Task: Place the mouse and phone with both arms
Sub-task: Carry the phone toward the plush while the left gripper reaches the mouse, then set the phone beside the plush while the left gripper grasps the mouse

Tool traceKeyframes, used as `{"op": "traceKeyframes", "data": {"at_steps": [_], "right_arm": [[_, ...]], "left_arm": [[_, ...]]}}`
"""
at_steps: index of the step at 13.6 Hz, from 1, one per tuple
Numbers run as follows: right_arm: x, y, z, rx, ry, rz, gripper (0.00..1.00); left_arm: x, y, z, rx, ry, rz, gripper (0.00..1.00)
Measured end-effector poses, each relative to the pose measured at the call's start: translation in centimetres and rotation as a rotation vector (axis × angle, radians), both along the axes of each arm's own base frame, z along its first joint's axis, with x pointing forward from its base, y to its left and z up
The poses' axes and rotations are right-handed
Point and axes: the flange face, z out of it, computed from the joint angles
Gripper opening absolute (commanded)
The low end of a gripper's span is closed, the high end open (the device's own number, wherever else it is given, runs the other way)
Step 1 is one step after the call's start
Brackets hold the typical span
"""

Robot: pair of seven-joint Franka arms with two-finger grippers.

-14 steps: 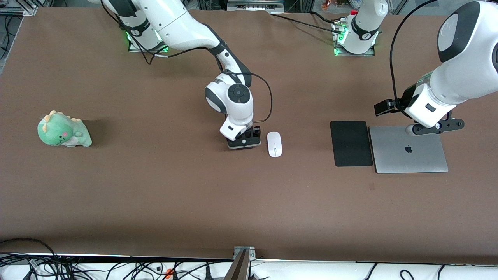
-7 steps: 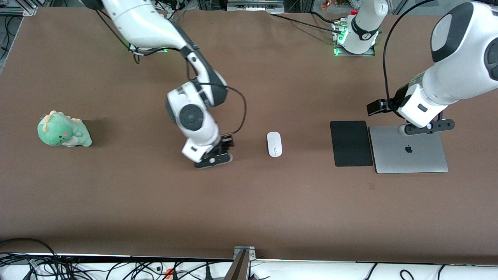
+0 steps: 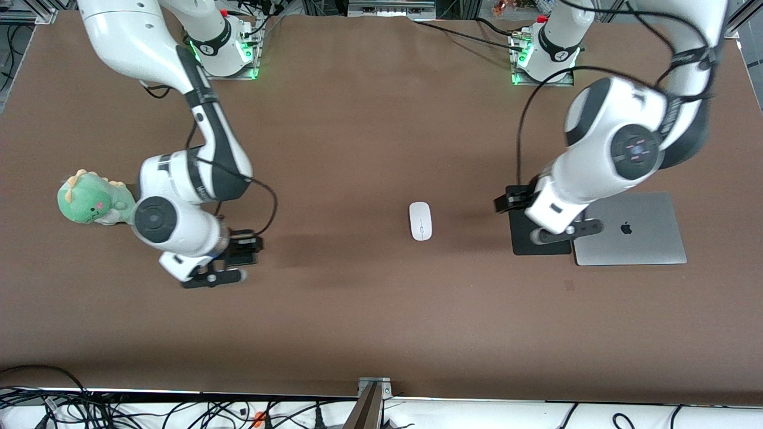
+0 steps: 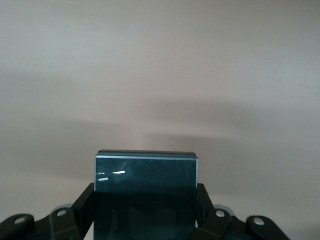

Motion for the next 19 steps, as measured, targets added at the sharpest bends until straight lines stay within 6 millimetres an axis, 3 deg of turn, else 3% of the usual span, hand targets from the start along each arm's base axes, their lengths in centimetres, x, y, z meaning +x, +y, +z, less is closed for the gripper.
{"op": "traceKeyframes", "data": {"at_steps": [2, 4, 9, 13, 16, 19], "right_arm": [[0.0, -4.7, -0.7, -0.012, -0.009, -0.035, 0.38], [-1.0, -8.8, -1.9, -0.006, -0.041, -0.049, 0.38], [-7.1, -16.7, -4.8, 0.005, -0.125, -0.097, 0.38], [-11.6, -18.1, -7.0, 0.005, -0.177, -0.121, 0.38], [-13.3, -18.3, -8.9, 0.001, -0.196, -0.125, 0.38], [-13.9, -18.4, -9.7, -0.003, -0.199, -0.121, 0.39]], "left_arm": [[-0.7, -3.8, -2.7, 0.0, 0.007, 0.013, 1.0], [-1.5, -6.3, -5.0, 0.007, 0.03, 0.005, 1.0], [-3.8, -11.9, -10.9, 0.011, 0.055, -0.02, 1.0], [-5.9, -15.7, -16.3, 0.009, 0.067, -0.043, 1.0], [-6.3, -17.0, -18.4, -0.01, 0.043, -0.047, 1.0], [-6.9, -17.7, -20.8, -0.004, 0.017, -0.072, 1.0]]}}
